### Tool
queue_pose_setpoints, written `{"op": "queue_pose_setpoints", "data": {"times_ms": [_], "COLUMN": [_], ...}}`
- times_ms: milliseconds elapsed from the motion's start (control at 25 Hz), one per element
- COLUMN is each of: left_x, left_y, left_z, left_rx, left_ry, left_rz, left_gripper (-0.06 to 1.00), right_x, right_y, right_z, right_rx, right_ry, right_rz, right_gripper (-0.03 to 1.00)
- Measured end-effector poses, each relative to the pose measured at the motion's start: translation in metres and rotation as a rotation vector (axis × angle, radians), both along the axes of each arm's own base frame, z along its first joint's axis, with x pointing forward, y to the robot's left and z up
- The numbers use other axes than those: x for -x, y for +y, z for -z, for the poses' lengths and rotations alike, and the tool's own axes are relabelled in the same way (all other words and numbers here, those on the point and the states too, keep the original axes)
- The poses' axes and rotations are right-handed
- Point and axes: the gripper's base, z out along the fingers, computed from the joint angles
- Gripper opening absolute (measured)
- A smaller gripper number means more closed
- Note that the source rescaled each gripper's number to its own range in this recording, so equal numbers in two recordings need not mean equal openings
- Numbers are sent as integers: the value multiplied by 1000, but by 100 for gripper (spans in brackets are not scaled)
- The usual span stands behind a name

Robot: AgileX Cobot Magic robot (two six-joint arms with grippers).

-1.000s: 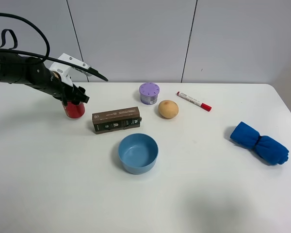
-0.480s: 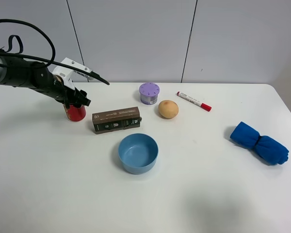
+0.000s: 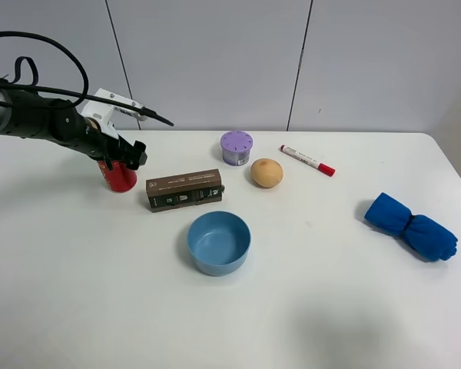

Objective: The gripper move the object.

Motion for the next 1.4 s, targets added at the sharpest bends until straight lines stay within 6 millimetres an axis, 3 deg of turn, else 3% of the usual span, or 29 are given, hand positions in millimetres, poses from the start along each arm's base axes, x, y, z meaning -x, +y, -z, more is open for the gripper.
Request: {"op": "queue_pose_setpoints", "data": {"times_ms": [80, 240, 400, 520, 800, 1000, 1200, 1400], "left_x": [5, 21, 50, 76, 134, 175, 225, 280], "left_y": [-3, -8, -1, 14, 79, 119, 125, 106], "left_z": [-18, -82, -145, -175, -214, -242, -270, -277], "left_rx": [9, 30, 19, -46, -327, -337, -233, -106], "left_ry": [-8, -88, -170, -174, -52, -87, -190, -220], "left_rz": [4, 27, 44, 45, -80, -265, -379, -379], "left_gripper": [98, 98, 98, 98, 98, 98, 98, 98], "right_x": [0, 0, 0, 0, 0, 0, 0, 0], "right_y": [0, 0, 0, 0, 0, 0, 0, 0], "right_z": [0, 0, 0, 0, 0, 0, 0, 0], "right_rx": [0, 0, 0, 0, 0, 0, 0, 0], "right_ry": [0, 0, 0, 0, 0, 0, 0, 0], "right_rz": [0, 0, 0, 0, 0, 0, 0, 0], "right_gripper": [100, 100, 100, 100, 100, 100, 100, 100]}}
